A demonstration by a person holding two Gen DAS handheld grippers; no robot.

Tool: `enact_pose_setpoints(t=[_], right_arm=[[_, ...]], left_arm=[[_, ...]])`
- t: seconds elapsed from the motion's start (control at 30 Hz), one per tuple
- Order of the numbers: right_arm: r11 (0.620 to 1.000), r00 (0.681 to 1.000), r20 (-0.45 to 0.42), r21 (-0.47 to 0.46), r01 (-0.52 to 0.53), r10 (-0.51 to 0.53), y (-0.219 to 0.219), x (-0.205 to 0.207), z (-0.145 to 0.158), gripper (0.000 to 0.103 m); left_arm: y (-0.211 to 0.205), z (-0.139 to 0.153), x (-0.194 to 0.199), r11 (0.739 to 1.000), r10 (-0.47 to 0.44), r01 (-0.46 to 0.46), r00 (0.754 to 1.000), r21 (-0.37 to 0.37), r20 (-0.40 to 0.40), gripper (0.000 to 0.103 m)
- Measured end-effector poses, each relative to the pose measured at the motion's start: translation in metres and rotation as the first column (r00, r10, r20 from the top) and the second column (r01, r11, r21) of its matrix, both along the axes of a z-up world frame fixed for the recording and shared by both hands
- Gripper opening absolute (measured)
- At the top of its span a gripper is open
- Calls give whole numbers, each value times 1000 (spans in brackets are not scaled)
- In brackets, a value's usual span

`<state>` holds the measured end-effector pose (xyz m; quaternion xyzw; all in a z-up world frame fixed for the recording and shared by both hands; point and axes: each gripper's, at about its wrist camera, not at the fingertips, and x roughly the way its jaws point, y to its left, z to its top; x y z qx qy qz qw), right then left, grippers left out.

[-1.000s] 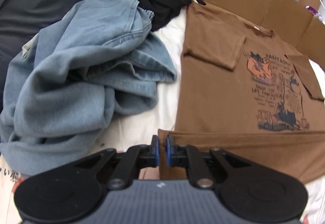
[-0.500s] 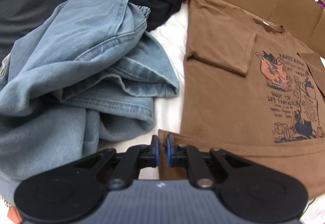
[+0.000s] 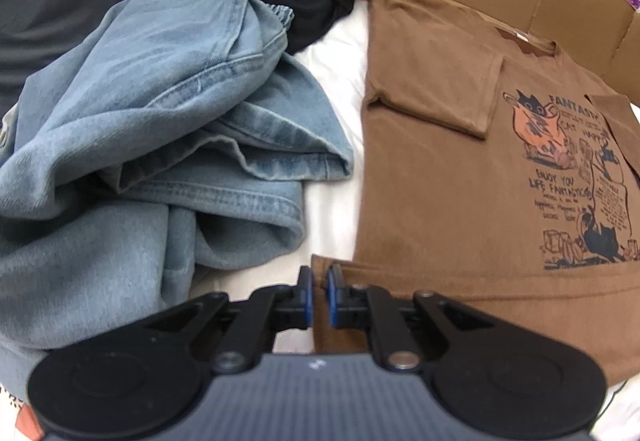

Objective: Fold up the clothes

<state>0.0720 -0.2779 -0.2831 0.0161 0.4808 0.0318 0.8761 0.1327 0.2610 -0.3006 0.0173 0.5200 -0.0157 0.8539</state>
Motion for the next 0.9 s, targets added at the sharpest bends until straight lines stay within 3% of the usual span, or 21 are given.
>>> enact_pose_setpoints(t=[0.53, 0.6, 0.63, 0.67, 0.9], right_arm=[[998, 998, -35, 22, -52, 53, 20, 8, -9, 26], [998, 997, -46, 14, -66, 67, 23, 10, -11, 21], [997, 996, -52, 4, -75, 75, 24, 10, -12, 7], [997, 995, -55, -5, -79, 78, 25, 11, -12, 5], [997, 999, -39, -77, 1, -4, 8, 10, -5, 4]], left_arm=[[0, -5, -4, 1000, -11, 11, 1000, 6, -9, 8], [-3, -8, -4, 1000, -3, 3, 1000, 6, -8, 8], [-4, -8, -4, 1000, -2, 2, 1000, 6, -8, 8], [-4, -8, -4, 1000, -3, 3, 1000, 7, -7, 8], [-5, -7, -5, 1000, -9, 9, 1000, 12, -3, 8]])
